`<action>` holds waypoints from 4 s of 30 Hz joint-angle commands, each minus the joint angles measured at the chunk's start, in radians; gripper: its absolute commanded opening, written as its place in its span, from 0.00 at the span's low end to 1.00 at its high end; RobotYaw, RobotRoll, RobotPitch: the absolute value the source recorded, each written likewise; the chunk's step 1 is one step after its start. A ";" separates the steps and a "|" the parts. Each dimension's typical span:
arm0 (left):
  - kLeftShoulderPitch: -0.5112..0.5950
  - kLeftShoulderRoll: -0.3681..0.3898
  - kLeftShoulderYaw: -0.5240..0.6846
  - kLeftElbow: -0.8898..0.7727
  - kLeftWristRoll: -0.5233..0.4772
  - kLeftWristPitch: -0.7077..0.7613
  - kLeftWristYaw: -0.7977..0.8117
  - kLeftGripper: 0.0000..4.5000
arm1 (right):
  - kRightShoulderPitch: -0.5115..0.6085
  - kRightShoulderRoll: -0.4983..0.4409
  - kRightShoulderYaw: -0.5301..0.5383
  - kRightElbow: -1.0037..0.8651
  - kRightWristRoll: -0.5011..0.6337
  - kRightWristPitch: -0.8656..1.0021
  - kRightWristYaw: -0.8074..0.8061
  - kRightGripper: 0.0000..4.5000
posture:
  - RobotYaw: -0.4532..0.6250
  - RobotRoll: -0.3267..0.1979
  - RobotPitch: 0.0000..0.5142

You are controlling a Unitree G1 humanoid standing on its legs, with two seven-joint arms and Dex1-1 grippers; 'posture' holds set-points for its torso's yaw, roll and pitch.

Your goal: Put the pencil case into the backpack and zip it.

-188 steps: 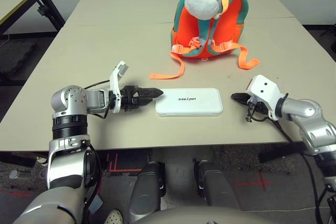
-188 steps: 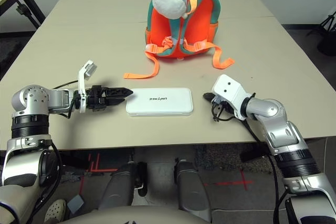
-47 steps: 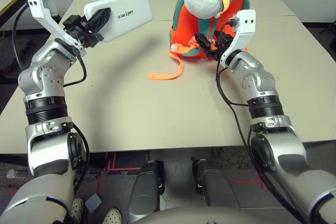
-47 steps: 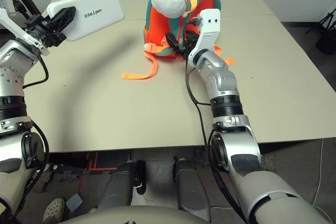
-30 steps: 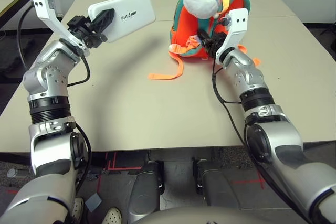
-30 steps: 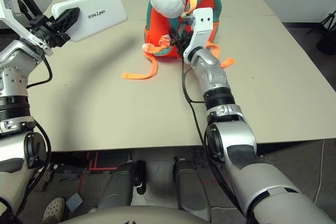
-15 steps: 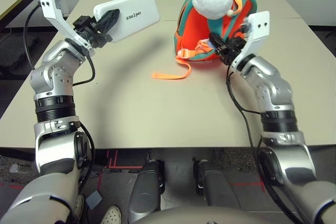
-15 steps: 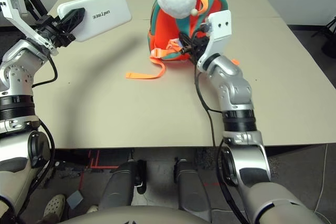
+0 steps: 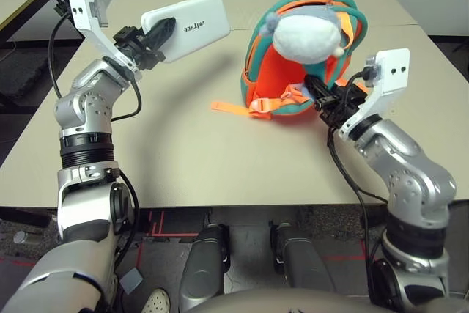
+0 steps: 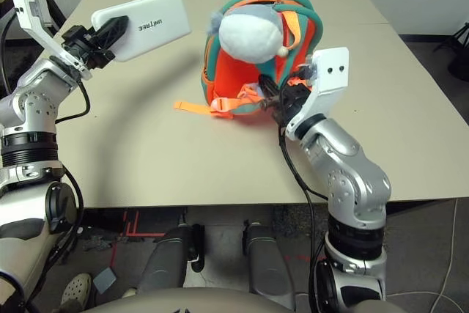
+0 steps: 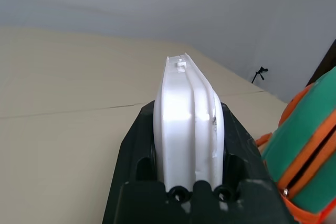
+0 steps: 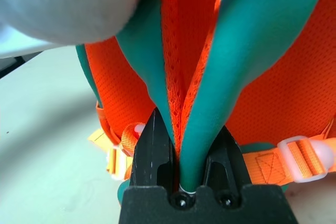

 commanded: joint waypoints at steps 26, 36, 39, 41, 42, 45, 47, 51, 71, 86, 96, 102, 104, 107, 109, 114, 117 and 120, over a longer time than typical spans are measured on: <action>-0.129 0.114 0.025 -0.025 -0.077 0.068 -0.175 0.28 | -0.055 -0.075 0.113 0.179 -0.084 -0.094 0.061 0.08 | 0.33 0.62 0.24; -0.164 0.171 0.040 -0.085 -0.214 0.289 -0.288 0.28 | -0.046 -0.071 0.137 0.217 -0.107 -0.120 0.076 0.08 | 0.33 0.62 0.25; -0.157 0.179 0.021 -0.088 -0.210 0.311 -0.311 0.28 | -0.043 -0.068 0.141 0.222 -0.112 -0.125 0.076 0.08 | 0.33 0.62 0.25; -0.158 0.174 0.003 -0.083 -0.202 0.317 -0.327 0.28 | -0.043 -0.066 0.142 0.225 -0.113 -0.127 0.077 0.08 | 0.33 0.62 0.25; -0.160 0.171 -0.004 -0.080 -0.199 0.319 -0.334 0.28 | -0.044 -0.065 0.142 0.226 -0.114 -0.127 0.078 0.08 | 0.33 0.62 0.25; -0.168 0.152 -0.030 -0.066 -0.192 0.316 -0.348 0.28 | -0.043 -0.063 0.142 0.228 -0.117 -0.128 0.080 0.08 | 0.33 0.62 0.25; -0.164 0.140 -0.063 -0.057 -0.165 0.294 -0.362 0.28 | -0.043 -0.061 0.143 0.234 -0.120 -0.133 0.081 0.08 | 0.33 0.62 0.25; -0.161 0.119 -0.117 -0.031 -0.112 0.254 -0.386 0.28 | -0.044 -0.057 0.143 0.242 -0.125 -0.139 0.083 0.08 | 0.32 0.62 0.25; -0.423 -0.045 -0.335 0.362 0.156 0.019 -0.600 0.28 | -0.054 -0.061 0.141 0.263 -0.137 -0.162 0.094 0.08 | 0.31 0.62 0.25; -0.570 -0.252 -0.404 0.745 0.395 -0.160 -0.643 0.28 | -0.025 -0.063 0.157 0.211 -0.139 -0.140 0.087 0.08 | 0.27 0.62 0.33; -0.587 -0.320 -0.403 0.823 0.472 -0.187 -0.589 0.28 | -0.012 -0.070 0.158 0.186 -0.134 -0.107 0.093 0.08 | 0.26 0.62 0.37; -0.587 -0.319 -0.381 0.815 0.477 -0.198 -0.557 0.44 | -0.017 -0.074 0.159 0.188 -0.134 -0.101 0.096 0.08 | 0.27 0.62 0.37; -0.590 -0.302 -0.366 0.800 0.470 -0.193 -0.560 0.59 | -0.020 -0.076 0.160 0.191 -0.134 -0.101 0.099 0.08 | 0.27 0.62 0.37; -0.589 -0.261 -0.348 0.760 0.458 -0.178 -0.590 0.85 | -0.025 -0.077 0.161 0.196 -0.135 -0.102 0.102 0.08 | 0.27 0.62 0.36; -0.588 -0.225 -0.331 0.722 0.443 -0.156 -0.601 1.00 | -0.027 -0.079 0.161 0.201 -0.136 -0.104 0.105 0.08 | 0.27 0.62 0.36; -0.572 -0.122 -0.278 0.547 0.389 -0.043 -0.615 1.00 | -0.033 -0.079 0.165 0.211 -0.139 -0.110 0.112 0.08 | 0.29 0.62 0.36; -0.531 -0.068 -0.248 0.380 0.344 0.054 -0.602 1.00 | -0.038 -0.078 0.170 0.219 -0.139 -0.114 0.118 0.08 | 0.30 0.62 0.35; -0.461 -0.018 -0.216 0.187 0.292 0.164 -0.561 1.00 | -0.044 -0.081 0.172 0.228 -0.140 -0.118 0.125 0.08 | 0.30 0.62 0.35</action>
